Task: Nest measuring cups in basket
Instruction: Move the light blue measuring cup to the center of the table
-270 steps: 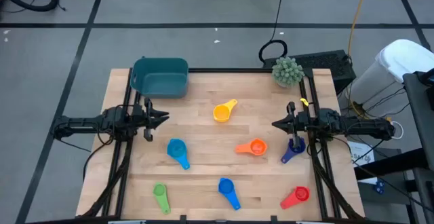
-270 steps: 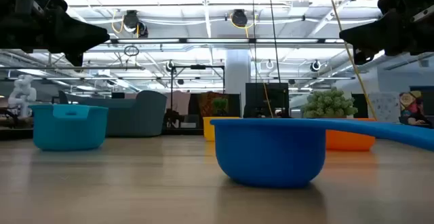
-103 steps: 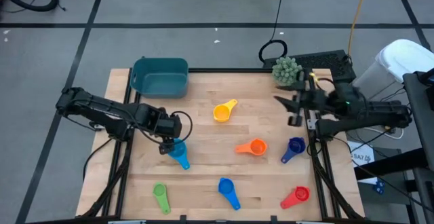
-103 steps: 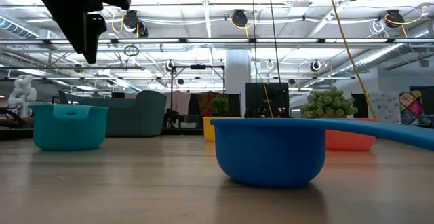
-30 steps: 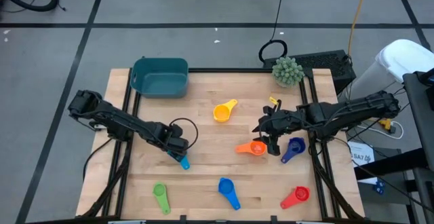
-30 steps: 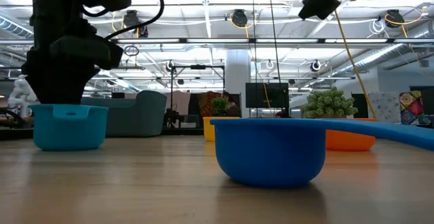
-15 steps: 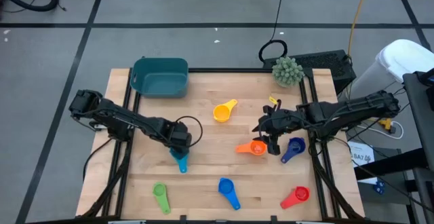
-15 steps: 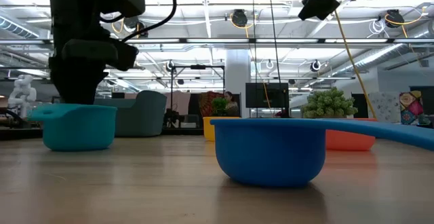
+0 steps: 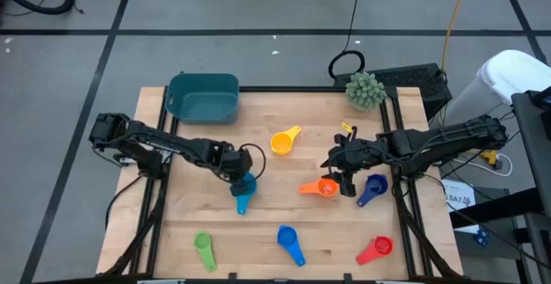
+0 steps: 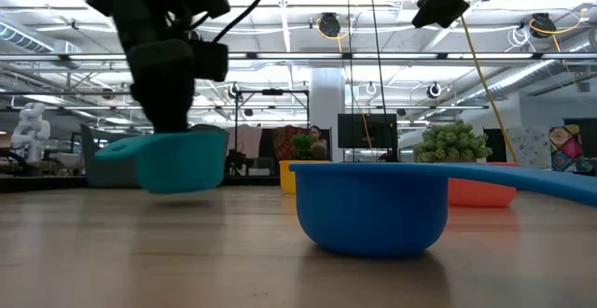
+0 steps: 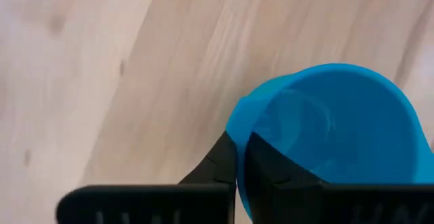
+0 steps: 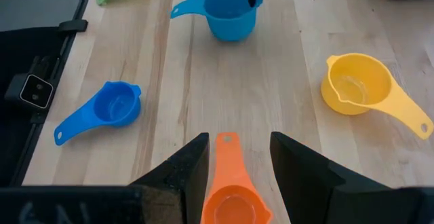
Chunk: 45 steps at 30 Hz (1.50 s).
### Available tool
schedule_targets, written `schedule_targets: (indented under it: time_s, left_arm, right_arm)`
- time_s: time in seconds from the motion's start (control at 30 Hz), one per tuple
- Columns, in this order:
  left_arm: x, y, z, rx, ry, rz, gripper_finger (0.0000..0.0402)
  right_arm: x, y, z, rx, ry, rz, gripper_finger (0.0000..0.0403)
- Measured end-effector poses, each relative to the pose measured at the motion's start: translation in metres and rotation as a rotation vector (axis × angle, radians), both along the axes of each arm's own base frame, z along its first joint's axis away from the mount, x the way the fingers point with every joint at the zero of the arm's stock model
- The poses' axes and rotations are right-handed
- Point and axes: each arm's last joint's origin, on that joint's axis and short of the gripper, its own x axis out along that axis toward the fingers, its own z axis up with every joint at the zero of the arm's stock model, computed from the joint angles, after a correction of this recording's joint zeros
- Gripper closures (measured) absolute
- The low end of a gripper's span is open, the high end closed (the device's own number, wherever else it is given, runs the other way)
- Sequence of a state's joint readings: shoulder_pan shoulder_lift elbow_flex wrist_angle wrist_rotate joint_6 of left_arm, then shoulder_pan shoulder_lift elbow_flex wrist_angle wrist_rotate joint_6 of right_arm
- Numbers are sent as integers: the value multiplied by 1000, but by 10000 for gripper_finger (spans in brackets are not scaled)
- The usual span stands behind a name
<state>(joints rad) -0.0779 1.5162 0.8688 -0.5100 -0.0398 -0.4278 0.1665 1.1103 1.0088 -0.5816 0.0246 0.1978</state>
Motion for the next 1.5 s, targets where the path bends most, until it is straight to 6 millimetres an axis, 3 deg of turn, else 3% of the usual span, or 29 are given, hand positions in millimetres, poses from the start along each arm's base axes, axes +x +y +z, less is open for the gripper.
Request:
schedule_targets:
  time_s: [0.3,0.43,0.7,0.9,1.07,1.27,1.5]
  left_arm:
    - [12,31,3,51,-105,-106,394]
    - [34,41,7,25,-122,-116,394]
    - [88,34,30,123,185,-313,393]
    - [115,27,43,164,141,-387,393]
    - [127,29,31,178,144,-425,393]
    - [139,30,4,142,155,-445,392]
    - [138,34,8,156,143,-432,368]
  right_arm:
    - [-2,0,0,6,14,-8,252]
    - [-2,0,1,1,3,-2,252]
    - [-4,1,0,14,19,-9,252]
    - [-11,5,0,28,54,-7,252]
    - [-18,8,3,41,61,0,252]
    - [-26,9,8,60,47,-11,252]
    - [-28,8,10,52,33,-28,252]
